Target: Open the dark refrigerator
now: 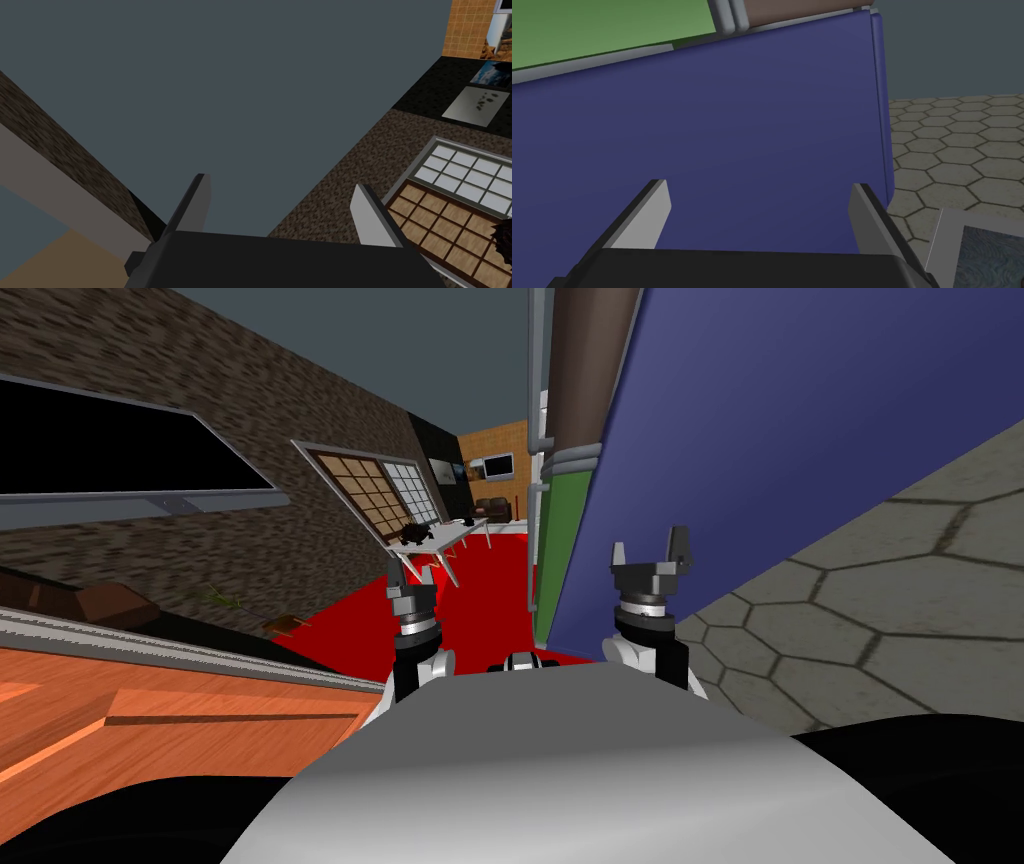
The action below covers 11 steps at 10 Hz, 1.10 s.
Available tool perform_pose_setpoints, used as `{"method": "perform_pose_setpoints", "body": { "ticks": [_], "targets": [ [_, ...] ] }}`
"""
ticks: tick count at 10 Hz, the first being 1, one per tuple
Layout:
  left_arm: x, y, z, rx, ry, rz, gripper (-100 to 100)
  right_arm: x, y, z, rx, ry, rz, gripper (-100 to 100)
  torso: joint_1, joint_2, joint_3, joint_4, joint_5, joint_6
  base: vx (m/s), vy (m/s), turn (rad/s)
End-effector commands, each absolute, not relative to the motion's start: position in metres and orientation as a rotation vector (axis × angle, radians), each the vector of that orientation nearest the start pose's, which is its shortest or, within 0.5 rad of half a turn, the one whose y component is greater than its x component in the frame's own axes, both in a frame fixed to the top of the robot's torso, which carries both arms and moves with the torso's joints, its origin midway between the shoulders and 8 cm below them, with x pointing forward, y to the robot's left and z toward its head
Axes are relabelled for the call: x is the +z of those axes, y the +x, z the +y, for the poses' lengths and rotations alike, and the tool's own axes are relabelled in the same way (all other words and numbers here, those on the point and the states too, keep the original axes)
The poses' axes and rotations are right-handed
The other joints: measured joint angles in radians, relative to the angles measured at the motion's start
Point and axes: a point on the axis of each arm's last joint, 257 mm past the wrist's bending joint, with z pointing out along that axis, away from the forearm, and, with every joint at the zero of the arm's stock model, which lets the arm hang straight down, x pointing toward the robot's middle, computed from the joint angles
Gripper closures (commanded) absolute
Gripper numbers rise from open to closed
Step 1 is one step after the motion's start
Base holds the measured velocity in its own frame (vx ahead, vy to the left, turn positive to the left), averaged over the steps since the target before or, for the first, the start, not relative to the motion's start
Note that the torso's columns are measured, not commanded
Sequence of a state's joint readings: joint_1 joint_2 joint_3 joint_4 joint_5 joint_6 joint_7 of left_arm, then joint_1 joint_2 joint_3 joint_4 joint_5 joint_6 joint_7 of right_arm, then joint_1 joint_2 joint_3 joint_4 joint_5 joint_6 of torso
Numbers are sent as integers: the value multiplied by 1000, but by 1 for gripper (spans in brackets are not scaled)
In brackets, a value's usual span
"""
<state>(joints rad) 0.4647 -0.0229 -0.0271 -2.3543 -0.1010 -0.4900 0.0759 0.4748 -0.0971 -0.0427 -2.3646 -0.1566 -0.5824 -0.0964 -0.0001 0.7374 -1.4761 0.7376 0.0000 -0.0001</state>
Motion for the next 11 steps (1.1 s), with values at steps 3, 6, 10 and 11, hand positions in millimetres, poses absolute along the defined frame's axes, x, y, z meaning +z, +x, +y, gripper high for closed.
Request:
{"method": "perform_pose_setpoints", "body": {
  "ticks": [3,6,10,11],
  "targets": [
    [66,334,254,-1366,-565,567,0,130,281,-286,1677,432,272,-100,0,1,0,1,0,0,8,-6,83],
    [66,334,254,-1366,-565,567,0,143,273,-293,1750,417,184,-100,0,0,0,0,0,0,8,-8,68],
    [66,334,254,-1366,-565,567,0,166,254,-302,1871,363,19,-100,0,0,0,0,0,0,7,-9,85],
    [66,334,254,-1366,-565,567,0,177,244,-304,1918,319,-54,-100,0,0,0,0,0,0,12,-8,112]
  ]
}}
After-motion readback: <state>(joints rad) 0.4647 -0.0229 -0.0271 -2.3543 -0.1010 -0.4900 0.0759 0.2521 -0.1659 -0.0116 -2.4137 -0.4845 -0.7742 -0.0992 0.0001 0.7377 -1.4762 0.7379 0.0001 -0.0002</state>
